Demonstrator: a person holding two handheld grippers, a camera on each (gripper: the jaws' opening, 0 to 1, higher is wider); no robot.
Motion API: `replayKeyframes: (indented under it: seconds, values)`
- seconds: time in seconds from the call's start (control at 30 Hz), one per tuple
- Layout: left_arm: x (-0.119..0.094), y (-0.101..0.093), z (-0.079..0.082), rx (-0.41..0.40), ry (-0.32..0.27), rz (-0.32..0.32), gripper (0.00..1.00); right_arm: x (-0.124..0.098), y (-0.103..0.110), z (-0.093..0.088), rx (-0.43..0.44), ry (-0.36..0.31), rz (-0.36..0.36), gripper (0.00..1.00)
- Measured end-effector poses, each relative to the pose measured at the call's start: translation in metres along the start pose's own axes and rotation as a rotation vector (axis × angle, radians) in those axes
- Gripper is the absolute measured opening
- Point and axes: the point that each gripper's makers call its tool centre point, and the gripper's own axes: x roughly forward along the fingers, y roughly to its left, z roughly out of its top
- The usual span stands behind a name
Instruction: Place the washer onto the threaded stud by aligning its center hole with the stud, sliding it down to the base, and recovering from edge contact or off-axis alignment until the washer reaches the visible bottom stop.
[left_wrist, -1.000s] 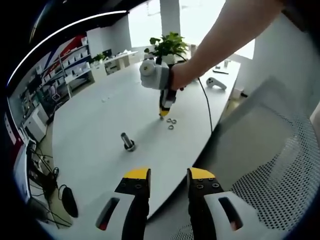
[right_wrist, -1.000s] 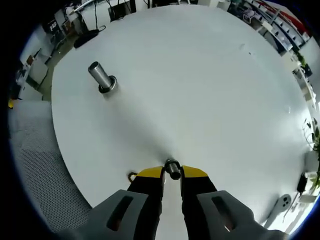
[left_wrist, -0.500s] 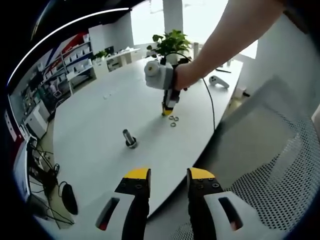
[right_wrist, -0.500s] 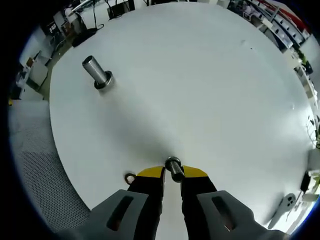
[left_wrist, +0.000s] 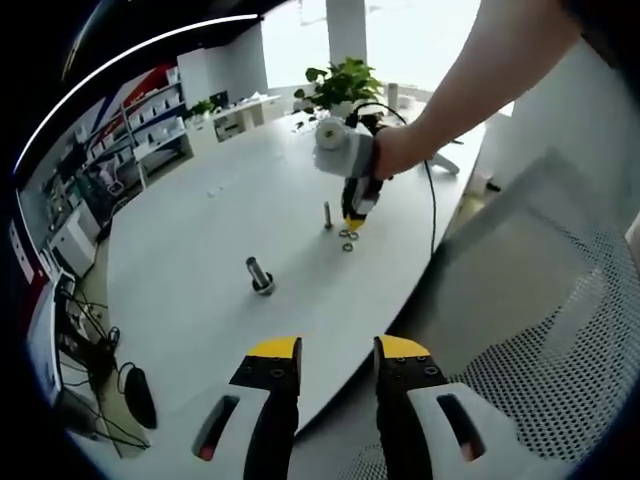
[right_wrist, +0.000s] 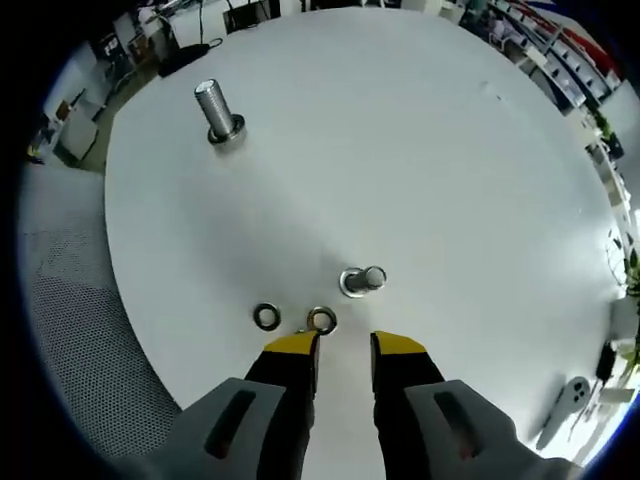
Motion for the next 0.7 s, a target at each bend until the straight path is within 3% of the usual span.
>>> replayKeyframes:
  seconds: [0.1, 0.37, 0.7]
  values:
    - [0.0, 0.0, -0.001, 0.004, 0.003, 0.0, 0.27, -0.003, 0.007, 0.001, 0.028, -0.021, 0.021, 0.23]
    - [0.0, 0.001, 0.0, 0.007, 0.0, 0.006, 0.27, -0.006, 0.03, 0.008, -0.023, -0.067, 0.062, 0.24]
    - [-0.001, 0.001, 0.0, 0.012, -0.003, 0.01, 0.27, 0.001, 0.048, 0.018, -0.108, -0.062, 0.085, 0.24]
